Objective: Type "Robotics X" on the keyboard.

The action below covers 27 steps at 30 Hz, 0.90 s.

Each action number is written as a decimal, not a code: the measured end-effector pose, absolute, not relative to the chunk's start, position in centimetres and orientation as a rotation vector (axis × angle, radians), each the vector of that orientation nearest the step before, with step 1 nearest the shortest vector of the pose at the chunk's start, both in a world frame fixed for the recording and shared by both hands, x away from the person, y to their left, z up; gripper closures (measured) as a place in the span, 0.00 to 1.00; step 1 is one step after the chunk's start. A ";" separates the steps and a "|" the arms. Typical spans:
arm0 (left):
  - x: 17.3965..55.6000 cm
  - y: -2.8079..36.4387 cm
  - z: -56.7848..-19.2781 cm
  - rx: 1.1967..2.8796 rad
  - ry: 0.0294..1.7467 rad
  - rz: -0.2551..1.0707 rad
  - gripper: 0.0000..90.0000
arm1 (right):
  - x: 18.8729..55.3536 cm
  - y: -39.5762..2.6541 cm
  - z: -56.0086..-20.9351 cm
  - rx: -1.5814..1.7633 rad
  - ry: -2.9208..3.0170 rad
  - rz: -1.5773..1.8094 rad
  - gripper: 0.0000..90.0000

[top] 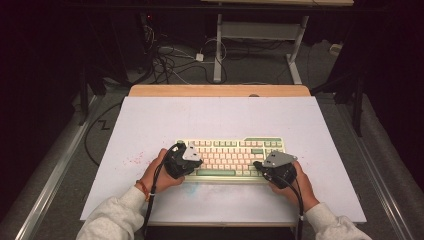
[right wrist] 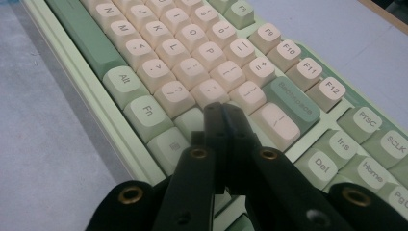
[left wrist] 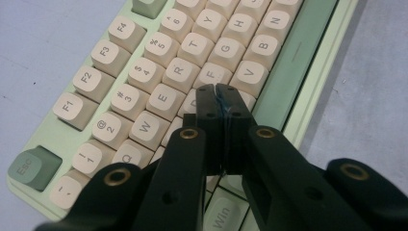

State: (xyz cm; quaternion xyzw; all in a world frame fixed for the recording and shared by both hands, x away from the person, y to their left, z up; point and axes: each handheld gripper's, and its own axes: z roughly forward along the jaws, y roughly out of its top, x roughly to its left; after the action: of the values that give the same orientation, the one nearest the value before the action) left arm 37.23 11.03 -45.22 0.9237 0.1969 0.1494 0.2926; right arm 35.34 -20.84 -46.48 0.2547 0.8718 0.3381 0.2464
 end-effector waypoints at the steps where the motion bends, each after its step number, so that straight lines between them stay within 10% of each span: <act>1: 37.2 11.0 -45.2 2.460 0.525 0.396 0.96 | 35.3 -20.8 -46.5 0.694 2.378 0.922 1.00; 27: 37.0 10.9 -45.4 2.468 0.521 0.411 0.96 | 35.4 -20.8 -46.5 0.706 2.380 0.925 1.00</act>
State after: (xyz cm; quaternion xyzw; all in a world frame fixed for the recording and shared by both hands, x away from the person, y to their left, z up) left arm 37.03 10.94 -45.44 0.9246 0.1952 0.1539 0.2886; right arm 35.40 -20.84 -46.45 0.2584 0.8713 0.3386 0.2436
